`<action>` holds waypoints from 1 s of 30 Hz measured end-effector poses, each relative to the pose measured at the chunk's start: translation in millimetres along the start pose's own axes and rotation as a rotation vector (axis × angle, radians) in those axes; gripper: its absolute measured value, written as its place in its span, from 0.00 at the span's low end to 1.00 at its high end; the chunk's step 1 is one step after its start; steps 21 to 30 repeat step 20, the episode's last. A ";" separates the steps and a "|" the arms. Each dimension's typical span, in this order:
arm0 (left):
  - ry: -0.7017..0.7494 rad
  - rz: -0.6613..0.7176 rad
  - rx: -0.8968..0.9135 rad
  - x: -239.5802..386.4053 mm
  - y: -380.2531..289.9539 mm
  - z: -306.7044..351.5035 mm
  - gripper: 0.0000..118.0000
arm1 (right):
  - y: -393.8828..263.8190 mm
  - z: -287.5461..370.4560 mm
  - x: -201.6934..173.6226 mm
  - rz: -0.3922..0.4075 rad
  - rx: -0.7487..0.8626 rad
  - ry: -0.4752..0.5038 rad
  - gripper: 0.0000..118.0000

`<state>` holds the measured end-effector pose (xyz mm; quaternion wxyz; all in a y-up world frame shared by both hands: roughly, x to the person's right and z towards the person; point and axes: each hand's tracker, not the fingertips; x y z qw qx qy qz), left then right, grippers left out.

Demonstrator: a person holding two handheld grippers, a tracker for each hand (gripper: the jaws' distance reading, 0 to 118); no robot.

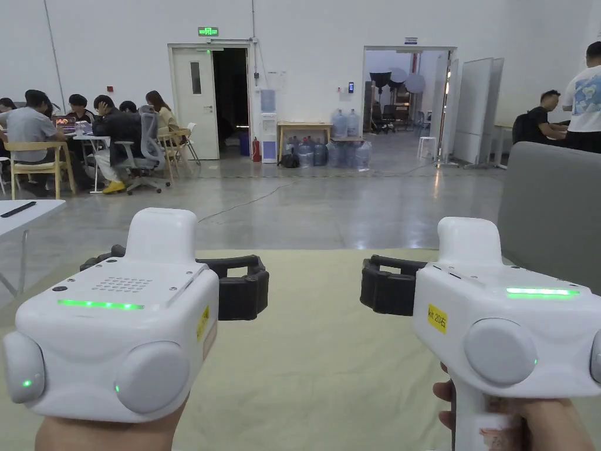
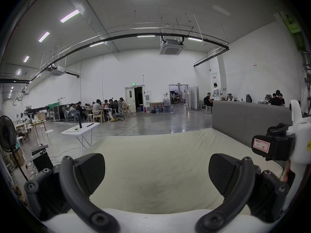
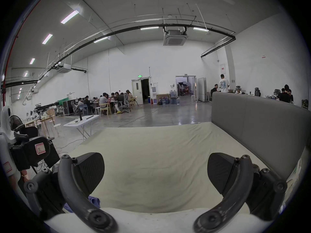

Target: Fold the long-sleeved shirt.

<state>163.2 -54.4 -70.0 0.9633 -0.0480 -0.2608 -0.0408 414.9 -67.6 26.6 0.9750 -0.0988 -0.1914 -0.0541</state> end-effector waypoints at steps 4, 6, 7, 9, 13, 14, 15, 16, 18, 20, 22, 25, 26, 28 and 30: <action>0.001 -0.002 -0.009 -0.3 -1.1 -2.0 1.00 | -0.6 -1.9 0.2 -0.002 -0.006 0.006 1.00; 0.001 -0.003 -0.009 -0.1 -1.2 -2.3 1.00 | -1.1 -2.4 -0.2 -0.002 -0.007 0.006 1.00; -0.001 -0.001 -0.010 -0.1 -1.1 -2.3 1.00 | -1.2 -2.6 -0.4 0.000 -0.006 0.006 1.00; -0.005 0.001 -0.008 0.2 -0.7 -2.4 1.00 | -1.8 -3.4 -0.9 0.004 -0.008 0.006 1.00; -0.003 -0.008 -0.005 1.1 0.2 -3.5 1.00 | -3.3 -5.7 -1.8 0.011 -0.012 0.000 1.00; -0.001 -0.008 -0.005 1.1 0.1 -3.8 1.00 | -3.6 -6.2 -1.8 0.010 -0.013 -0.001 1.00; 0.000 -0.008 -0.005 0.9 0.1 -4.1 1.00 | -3.9 -6.5 -1.7 0.009 -0.014 0.001 1.00; -0.001 -0.007 -0.007 0.5 0.1 -4.6 1.00 | -4.1 -6.7 -1.6 0.008 -0.015 0.002 1.00; 0.000 -0.002 -0.007 -0.3 -0.8 -5.3 1.00 | -4.6 -7.3 -1.3 0.007 -0.016 0.003 1.00; 0.002 0.000 -0.009 -1.1 -1.4 -6.4 1.00 | -5.1 -8.2 -0.9 0.006 -0.018 0.001 1.00; 0.002 0.000 -0.009 -1.1 -1.4 -6.4 1.00 | -5.1 -8.2 -0.9 0.006 -0.018 0.001 1.00; 0.002 0.000 -0.009 -1.1 -1.4 -6.4 1.00 | -5.1 -8.2 -0.9 0.006 -0.018 0.001 1.00; 0.002 0.000 -0.009 -1.1 -1.4 -6.4 1.00 | -5.1 -8.2 -0.9 0.006 -0.018 0.001 1.00; 0.002 0.000 -0.009 -1.1 -1.4 -6.4 1.00 | -5.1 -8.2 -0.9 0.006 -0.018 0.001 1.00; 0.002 0.000 -0.009 -1.1 -1.4 -6.4 1.00 | -5.1 -8.2 -0.9 0.006 -0.018 0.001 1.00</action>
